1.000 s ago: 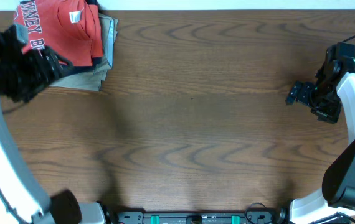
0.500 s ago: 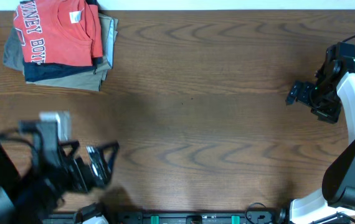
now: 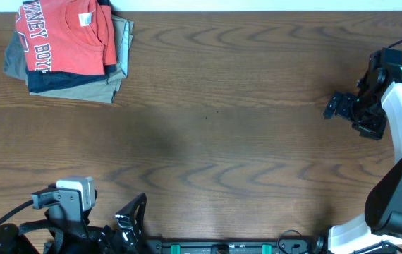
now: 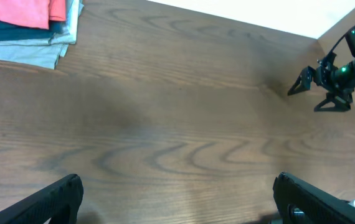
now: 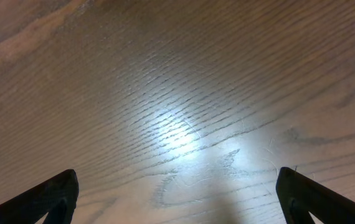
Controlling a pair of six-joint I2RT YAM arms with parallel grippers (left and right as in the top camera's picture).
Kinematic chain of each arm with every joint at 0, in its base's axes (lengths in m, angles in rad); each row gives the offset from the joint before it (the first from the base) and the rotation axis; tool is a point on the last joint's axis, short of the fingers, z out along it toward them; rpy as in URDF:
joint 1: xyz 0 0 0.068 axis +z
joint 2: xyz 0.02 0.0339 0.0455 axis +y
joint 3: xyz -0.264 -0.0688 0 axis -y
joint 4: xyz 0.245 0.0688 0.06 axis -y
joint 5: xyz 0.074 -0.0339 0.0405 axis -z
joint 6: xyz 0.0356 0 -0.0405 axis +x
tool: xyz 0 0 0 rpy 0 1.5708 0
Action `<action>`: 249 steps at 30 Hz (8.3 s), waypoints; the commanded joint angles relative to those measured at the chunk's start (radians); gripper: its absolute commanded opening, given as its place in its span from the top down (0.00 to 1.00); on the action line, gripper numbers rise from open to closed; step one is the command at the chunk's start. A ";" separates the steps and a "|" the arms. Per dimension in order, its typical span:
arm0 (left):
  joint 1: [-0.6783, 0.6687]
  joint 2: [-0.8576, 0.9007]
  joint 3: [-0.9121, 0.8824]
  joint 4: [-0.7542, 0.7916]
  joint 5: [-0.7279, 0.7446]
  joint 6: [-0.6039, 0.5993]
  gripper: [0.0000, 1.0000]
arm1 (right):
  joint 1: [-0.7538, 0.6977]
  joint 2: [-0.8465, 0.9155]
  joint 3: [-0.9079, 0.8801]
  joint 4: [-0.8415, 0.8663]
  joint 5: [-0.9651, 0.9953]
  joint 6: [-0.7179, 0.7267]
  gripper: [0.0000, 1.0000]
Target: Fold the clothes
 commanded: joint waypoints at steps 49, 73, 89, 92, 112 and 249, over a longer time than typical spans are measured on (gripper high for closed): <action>-0.498 -0.642 -1.463 1.519 -0.615 -0.469 0.02 | 0.001 -0.006 0.006 0.000 -0.003 0.003 0.01; -0.467 -0.642 -1.551 1.547 -0.618 -0.277 0.02 | 0.001 -0.006 0.006 -0.001 -0.003 0.003 0.01; -0.400 -0.639 -1.551 1.547 -0.618 -0.277 0.02 | 0.001 -0.006 0.006 0.000 -0.003 0.003 0.01; -0.400 -0.639 -1.551 1.547 -0.618 -0.277 0.02 | 0.001 -0.006 0.006 0.000 -0.003 0.003 0.01; -0.400 -0.639 -1.551 1.547 -0.618 -0.277 0.02 | 0.002 -0.006 0.006 0.000 -0.003 0.003 0.01; -0.400 -0.639 -1.551 1.547 -0.618 -0.277 0.02 | 0.212 -1.741 -1.386 1.114 -0.184 -0.136 0.01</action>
